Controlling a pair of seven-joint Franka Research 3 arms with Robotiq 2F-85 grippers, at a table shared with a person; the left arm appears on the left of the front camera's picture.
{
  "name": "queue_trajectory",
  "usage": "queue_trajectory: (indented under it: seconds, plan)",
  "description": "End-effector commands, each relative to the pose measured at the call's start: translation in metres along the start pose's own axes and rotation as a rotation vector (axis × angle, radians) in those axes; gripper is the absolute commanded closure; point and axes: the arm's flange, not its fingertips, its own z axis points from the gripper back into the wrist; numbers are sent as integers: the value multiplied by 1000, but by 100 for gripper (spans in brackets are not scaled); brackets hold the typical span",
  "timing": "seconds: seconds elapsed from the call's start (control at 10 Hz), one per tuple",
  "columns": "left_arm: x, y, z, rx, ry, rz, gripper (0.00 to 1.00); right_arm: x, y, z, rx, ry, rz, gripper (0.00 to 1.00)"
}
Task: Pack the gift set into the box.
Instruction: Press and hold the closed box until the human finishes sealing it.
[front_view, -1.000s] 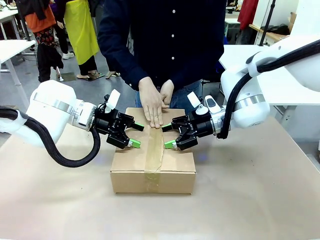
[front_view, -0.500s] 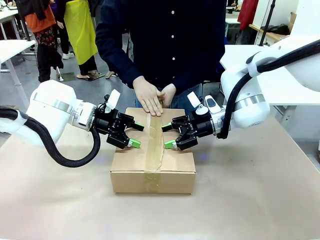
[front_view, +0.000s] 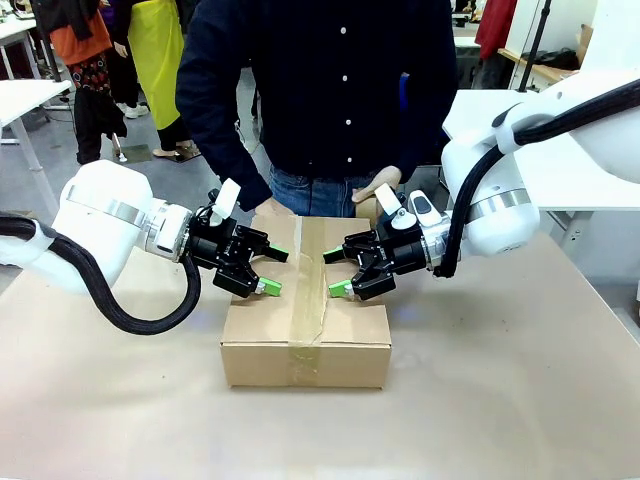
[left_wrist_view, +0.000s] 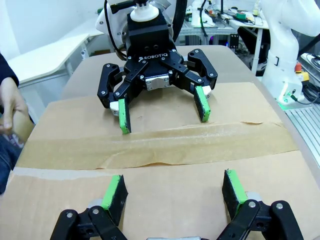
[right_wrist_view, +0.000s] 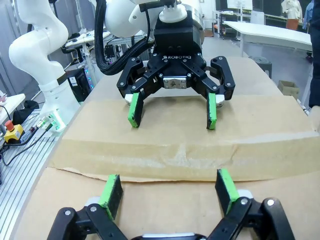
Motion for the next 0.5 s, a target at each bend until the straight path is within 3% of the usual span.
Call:
queue_trajectory:
  seconds: [0.0, 0.4]
  plan:
    - [-4, -2, 0, -1, -4, -10, 0, -1, 0, -1, -3, 3, -2, 0]
    - [-4, -2, 0, -1, -4, -10, 0, -1, 0, -1, -3, 3, -2, 0]
